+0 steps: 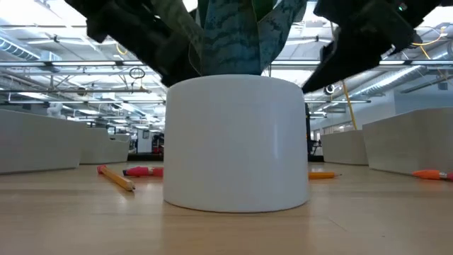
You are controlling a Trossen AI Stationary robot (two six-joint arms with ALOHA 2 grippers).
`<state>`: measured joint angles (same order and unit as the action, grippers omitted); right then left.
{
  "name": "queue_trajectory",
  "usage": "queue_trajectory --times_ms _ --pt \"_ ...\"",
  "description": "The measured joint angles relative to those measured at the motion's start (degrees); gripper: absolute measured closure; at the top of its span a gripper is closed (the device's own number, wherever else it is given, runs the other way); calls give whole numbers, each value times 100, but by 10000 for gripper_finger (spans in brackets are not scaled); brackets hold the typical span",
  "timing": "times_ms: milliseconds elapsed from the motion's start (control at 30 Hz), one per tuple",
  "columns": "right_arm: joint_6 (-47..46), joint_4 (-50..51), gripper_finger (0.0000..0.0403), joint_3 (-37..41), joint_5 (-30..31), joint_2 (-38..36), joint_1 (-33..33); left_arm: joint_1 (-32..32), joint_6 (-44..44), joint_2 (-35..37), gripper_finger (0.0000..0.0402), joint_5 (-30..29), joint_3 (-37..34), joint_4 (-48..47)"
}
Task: Sort crayons/erasers/pens/pencils in bins
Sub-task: Put the orange scissors into the top left gray bin
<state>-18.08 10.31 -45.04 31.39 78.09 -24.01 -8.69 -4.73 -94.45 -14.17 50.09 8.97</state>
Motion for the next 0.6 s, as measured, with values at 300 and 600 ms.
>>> queue_trajectory --times_ms 300,600 --pt "-230 218 161 2 10 1 47 475 2 -119 69 56 3 116" --pt "-125 613 161 3 20 1 297 1890 -94 -465 69 415 170 761"
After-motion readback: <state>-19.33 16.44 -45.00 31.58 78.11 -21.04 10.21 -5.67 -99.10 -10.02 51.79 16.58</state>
